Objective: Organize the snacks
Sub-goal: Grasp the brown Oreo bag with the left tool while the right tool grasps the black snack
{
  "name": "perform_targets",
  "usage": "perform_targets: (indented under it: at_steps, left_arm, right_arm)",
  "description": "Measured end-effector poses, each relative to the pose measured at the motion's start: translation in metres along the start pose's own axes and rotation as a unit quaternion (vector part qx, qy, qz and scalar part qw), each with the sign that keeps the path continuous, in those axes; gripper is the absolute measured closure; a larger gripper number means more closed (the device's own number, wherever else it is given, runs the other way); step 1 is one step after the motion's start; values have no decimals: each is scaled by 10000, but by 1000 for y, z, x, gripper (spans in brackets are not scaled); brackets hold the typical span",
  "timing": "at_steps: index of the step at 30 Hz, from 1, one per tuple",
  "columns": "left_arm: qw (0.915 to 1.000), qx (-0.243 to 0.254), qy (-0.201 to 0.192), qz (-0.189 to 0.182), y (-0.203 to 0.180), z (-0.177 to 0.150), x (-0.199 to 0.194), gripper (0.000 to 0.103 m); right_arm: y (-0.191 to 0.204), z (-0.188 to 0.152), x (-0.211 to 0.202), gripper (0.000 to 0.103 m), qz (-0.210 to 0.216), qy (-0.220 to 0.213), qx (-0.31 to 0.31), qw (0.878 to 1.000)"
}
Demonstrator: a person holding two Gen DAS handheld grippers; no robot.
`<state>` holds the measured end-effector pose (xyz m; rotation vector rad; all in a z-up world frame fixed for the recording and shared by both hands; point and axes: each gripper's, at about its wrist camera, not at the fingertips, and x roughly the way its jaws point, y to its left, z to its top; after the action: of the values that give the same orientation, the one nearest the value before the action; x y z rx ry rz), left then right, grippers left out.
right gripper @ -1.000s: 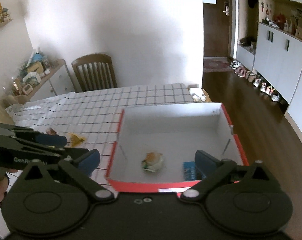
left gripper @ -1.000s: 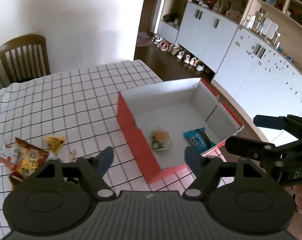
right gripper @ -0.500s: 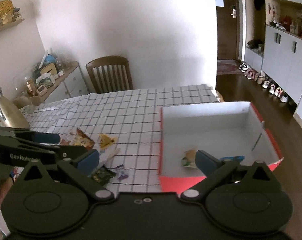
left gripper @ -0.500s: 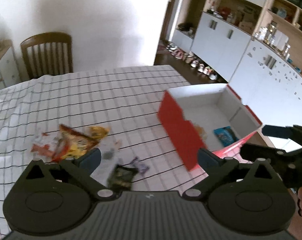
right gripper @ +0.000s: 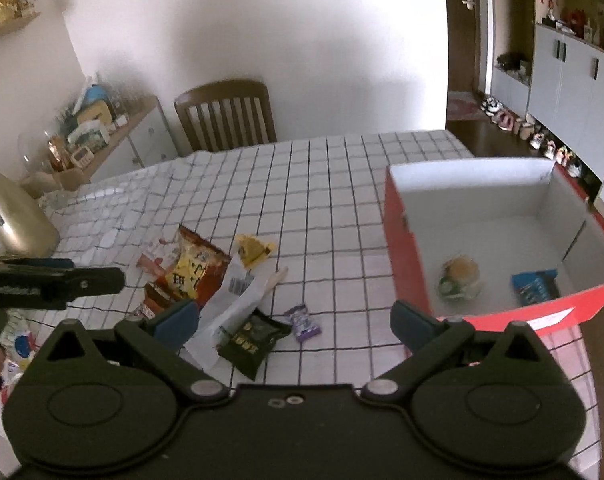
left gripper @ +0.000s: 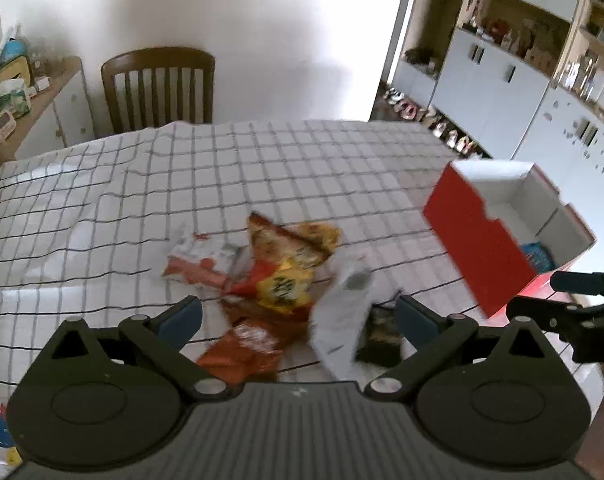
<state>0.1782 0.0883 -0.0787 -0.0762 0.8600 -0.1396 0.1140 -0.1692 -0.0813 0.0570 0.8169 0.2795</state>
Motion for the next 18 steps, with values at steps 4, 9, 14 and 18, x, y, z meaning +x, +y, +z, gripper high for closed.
perform_targets:
  at_steps: [4,9,14,18]
  left_arm:
    - [9999,-4,100,26,20,-11,14,0]
    - [9996,67,242,150,34,-23,34,0]
    - [9988,83,472,54,42,-29,56,0]
    - [9972,31,734,130,48,-34,77,0]
  right_arm:
    - [11,-8,23,3,-74,165,115,9998]
    - [22,-15,51,7,-315,360,197,9987]
    - [26,-18,80,14,-595,564,317,9961]
    - [30,-21,101,18,-776,751,347,9935]
